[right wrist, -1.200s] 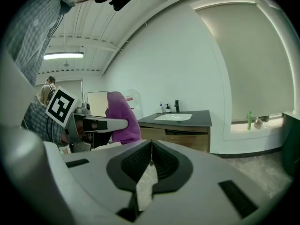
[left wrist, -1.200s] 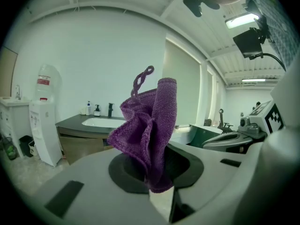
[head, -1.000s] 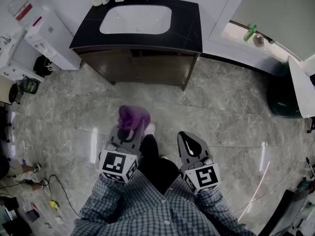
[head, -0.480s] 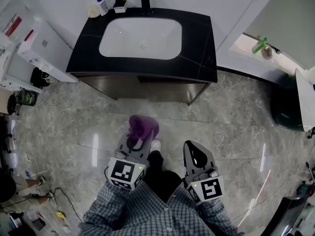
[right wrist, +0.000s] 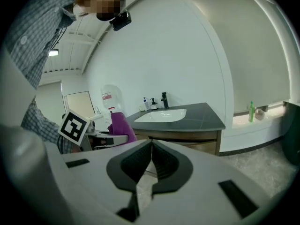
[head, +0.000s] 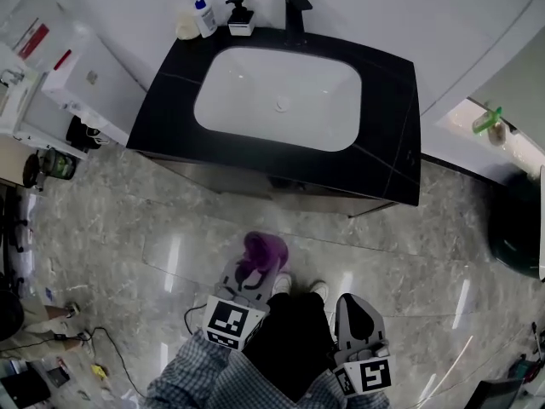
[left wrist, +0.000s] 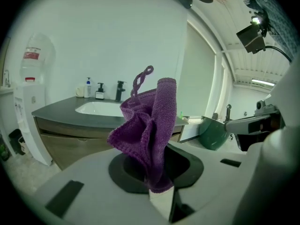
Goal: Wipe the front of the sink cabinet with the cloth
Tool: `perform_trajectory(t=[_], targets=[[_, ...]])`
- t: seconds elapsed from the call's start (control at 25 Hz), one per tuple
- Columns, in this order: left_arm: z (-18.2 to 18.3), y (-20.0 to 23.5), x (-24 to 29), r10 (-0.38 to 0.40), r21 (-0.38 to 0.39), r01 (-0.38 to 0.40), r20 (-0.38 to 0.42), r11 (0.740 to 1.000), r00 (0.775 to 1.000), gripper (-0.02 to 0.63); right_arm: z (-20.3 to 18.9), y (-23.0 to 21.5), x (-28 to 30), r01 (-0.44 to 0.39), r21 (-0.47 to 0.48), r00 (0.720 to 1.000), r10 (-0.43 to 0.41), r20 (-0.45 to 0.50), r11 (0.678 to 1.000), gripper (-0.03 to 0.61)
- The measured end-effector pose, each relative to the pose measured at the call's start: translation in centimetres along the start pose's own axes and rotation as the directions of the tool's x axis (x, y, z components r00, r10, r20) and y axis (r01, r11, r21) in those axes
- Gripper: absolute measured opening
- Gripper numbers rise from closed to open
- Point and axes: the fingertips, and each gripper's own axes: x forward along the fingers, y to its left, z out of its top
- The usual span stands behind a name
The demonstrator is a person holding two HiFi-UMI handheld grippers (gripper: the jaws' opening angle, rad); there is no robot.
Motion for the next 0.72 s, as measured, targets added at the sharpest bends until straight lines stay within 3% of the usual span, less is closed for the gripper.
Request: perform_trajectory(t=[0.16, 0.48, 0.72], targets=[[-1.3, 3.0, 3.4, 0.056, -0.003, -0.056, -0.019, 0.998, 0.998, 0.072, -1.5, -1.3, 2.4, -0.025, 0.029, 1.000, 0.025, -0.001, 0.999, 0.018], [-4.9, 8.5, 8.6, 0.190, -0.020, -0.192, -0.061, 0.981, 0.980, 0.072, -4.6, -3.9, 5.7, -0.150, -0.047, 0.988, 0.148, -0.045, 0.988, 0.018], [-9.1, 11.6, 11.5, 0.211, -0.029, -0.221, -0.203, 0.975, 0.956, 0.072, -6.7, -6.8, 6.2, -0.136, 0.008, 0.989, 0.136, -0.060, 0.991, 0.018]])
